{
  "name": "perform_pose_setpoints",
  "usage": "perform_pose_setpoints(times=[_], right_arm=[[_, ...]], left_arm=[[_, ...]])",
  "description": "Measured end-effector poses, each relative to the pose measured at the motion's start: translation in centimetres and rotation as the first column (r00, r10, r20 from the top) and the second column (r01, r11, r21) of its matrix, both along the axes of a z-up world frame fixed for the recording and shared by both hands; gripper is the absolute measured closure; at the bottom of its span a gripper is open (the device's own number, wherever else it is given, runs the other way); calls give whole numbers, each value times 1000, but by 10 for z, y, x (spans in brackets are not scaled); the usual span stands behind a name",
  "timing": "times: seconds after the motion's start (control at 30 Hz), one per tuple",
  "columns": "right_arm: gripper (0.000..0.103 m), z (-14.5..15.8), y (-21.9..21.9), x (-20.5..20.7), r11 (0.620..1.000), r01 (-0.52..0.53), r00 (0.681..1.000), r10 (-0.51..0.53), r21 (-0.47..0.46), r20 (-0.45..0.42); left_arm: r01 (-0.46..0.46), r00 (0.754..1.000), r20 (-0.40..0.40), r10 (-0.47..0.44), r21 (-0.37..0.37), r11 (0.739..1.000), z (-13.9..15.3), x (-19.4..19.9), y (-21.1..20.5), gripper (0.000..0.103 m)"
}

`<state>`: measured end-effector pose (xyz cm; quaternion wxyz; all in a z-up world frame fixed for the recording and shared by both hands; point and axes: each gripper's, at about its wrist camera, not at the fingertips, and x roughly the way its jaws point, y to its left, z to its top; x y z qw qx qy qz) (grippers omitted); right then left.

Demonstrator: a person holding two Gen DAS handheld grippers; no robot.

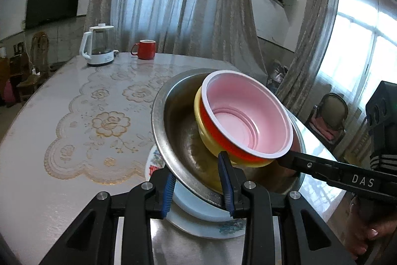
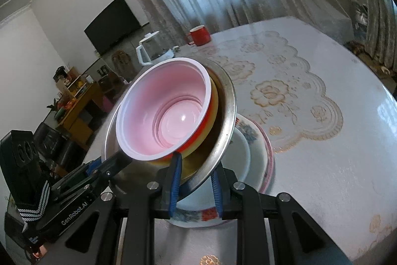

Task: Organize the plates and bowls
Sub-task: 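Lift the nested bowls with both grippers and carry them over the plate stack, then lower the nested bowls onto the plate stack and open both grippers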

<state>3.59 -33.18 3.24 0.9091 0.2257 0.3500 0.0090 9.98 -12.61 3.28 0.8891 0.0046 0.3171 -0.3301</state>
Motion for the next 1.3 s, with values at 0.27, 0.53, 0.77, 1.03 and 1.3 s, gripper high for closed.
perform_pose_setpoints(times=[0.27,0.53,0.77,1.03,1.3], right_arm=[[81,-9,-6,0,1000,8,1000,-7,13,-28],[80,-23,-10,3,999,20,997,-17,34,-81],[80,-34,-11,8,998,25,993,-19,49,-113],[79,-43,-13,11,998,33,989,-25,56,-143],[79,-50,-12,15,997,47,986,-37,59,-161]], left_arm=[[-2,1000,-23,2,4,1000,-11,-3,-3,69],[-4,998,-57,5,19,1000,-26,-1,-8,69],[-12,997,-82,15,34,999,-35,3,-8,68],[-11,995,-103,16,43,999,-43,5,-11,68],[-23,991,-130,28,41,999,-51,10,-10,68]])
